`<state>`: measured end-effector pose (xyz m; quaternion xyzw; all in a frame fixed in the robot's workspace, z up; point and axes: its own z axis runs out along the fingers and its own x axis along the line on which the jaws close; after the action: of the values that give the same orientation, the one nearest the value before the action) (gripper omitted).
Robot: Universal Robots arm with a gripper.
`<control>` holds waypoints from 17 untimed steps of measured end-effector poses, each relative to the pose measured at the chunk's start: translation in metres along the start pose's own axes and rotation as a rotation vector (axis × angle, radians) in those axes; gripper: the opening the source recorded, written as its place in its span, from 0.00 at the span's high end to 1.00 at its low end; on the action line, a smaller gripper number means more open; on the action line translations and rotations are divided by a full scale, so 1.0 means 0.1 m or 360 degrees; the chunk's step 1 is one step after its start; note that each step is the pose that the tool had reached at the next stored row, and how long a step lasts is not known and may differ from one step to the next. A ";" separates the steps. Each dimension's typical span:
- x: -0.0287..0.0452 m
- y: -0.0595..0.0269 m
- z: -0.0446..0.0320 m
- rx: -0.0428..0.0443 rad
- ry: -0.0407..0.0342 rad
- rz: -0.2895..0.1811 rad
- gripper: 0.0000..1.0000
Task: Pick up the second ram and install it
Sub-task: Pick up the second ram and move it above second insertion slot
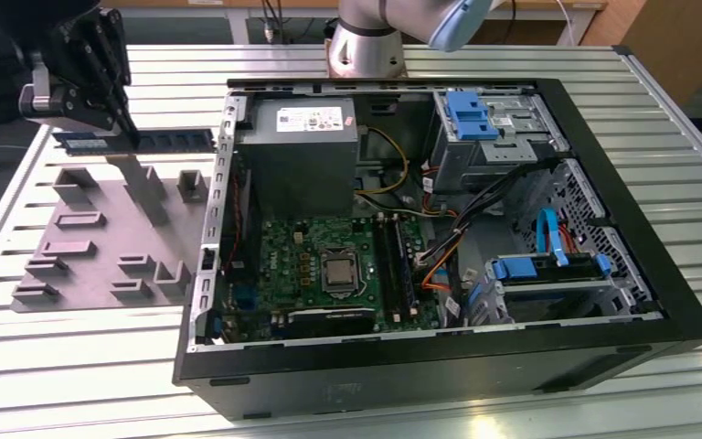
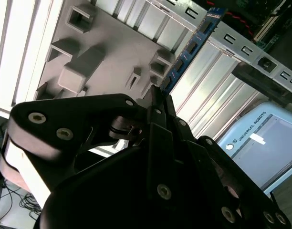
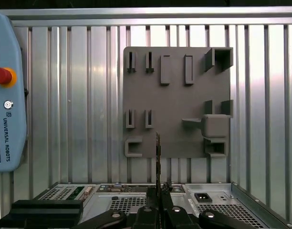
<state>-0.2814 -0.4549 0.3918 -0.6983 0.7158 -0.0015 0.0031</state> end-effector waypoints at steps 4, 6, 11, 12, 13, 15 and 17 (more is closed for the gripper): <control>-0.001 -0.050 0.000 0.0000 0.0000 0.0000 0.86; -0.002 -0.076 0.001 0.0000 0.0000 0.0000 0.86; -0.004 -0.138 0.001 0.0000 0.0000 0.0000 0.86; -0.004 -0.151 0.001 0.0000 0.0000 0.0000 0.86; -0.004 -0.166 0.001 0.0000 0.0000 0.0000 0.86; -0.005 -0.193 0.001 0.0000 0.0000 0.0000 0.86; -0.005 -0.219 0.002 0.0000 0.0000 0.0000 0.86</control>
<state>-0.2595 -0.4549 0.3918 -0.6983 0.7158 -0.0015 0.0032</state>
